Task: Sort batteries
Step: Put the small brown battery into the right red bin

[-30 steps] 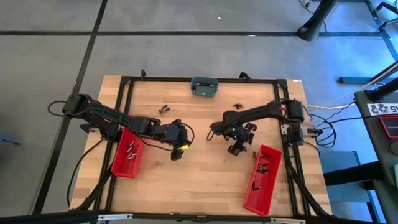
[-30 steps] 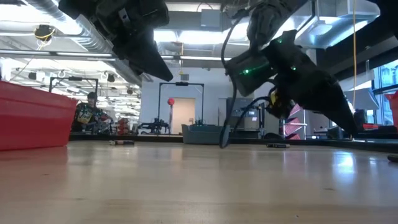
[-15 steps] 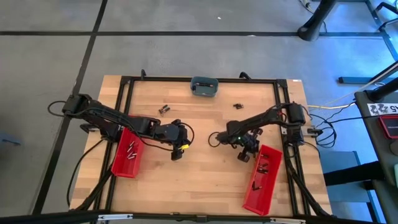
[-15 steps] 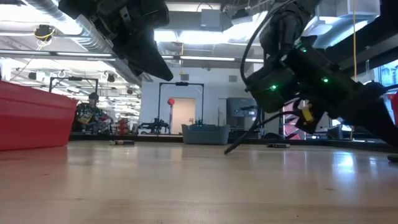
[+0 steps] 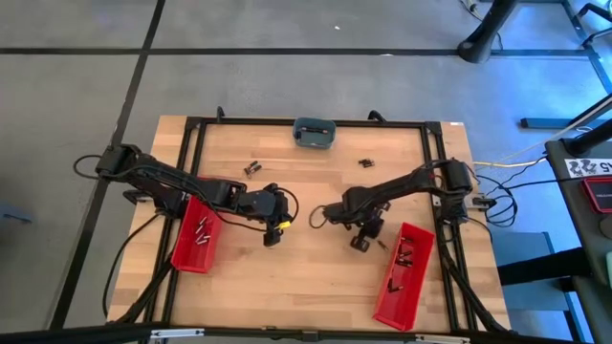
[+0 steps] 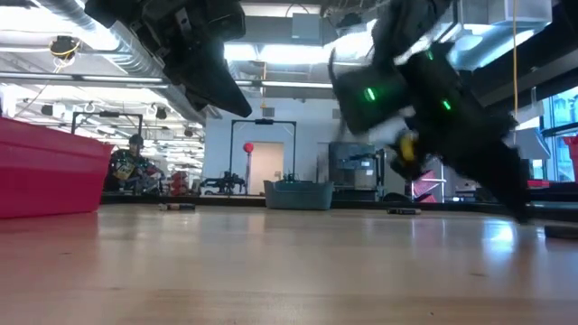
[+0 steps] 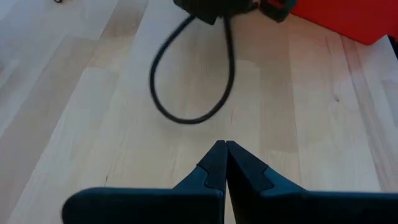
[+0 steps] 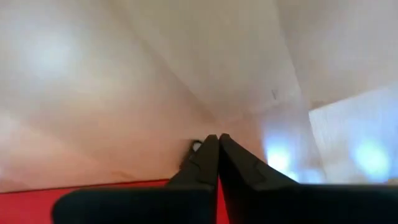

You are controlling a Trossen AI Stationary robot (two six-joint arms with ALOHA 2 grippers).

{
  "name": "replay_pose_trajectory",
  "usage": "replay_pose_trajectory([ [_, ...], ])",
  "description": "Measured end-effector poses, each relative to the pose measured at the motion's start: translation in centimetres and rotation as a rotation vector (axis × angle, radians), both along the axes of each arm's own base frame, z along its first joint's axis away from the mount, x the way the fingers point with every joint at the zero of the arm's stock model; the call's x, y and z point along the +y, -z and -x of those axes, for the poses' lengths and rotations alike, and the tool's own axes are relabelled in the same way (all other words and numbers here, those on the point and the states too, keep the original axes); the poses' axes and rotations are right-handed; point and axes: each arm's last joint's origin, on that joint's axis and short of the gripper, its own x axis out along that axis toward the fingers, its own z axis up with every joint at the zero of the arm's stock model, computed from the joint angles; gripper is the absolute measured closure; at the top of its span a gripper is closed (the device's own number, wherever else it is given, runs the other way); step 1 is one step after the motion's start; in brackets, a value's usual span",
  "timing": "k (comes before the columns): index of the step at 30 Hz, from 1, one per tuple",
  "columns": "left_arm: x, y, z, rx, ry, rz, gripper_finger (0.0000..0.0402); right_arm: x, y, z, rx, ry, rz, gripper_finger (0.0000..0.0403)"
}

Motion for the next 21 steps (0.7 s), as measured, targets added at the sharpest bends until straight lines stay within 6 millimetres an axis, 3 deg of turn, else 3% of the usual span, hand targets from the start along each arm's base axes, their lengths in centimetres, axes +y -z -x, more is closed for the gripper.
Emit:
replay_pose_trajectory([
  [3, 0.0, 0.0, 0.0, 0.001, -0.004, 0.005, 0.0400, 0.6, -2.2, -0.7, -0.088, -0.005, 0.011, 0.0389],
  [6, 0.0, 0.0, 0.0, 0.001, -0.006, 0.006, 0.0400, 1.5, -2.9, -0.2, -0.094, -0.027, 0.014, 0.0383],
  [9, 0.0, 0.0, 0.0, 0.000, -0.010, 0.012, 0.0400, 2.5, -2.6, 0.4, -0.063, -0.020, -0.055, 0.0348],
  [16, 0.0, 0.0, 0.0, 0.000, -0.007, 0.008, 0.0400, 3.1, -0.7, 0.2, -0.101, 0.128, -0.063, 0.0197],
  [18, 0.0, 0.0, 0.0, 0.000, -0.005, 0.006, 0.0400, 3.1, -0.5, -0.1, -0.121, 0.174, -0.044, 0.0175],
  [21, 0.0, 0.0, 0.0, 0.000, -0.005, 0.006, 0.0400, 3.6, -0.2, -0.4, -0.146, 0.193, -0.006, 0.0178],
])
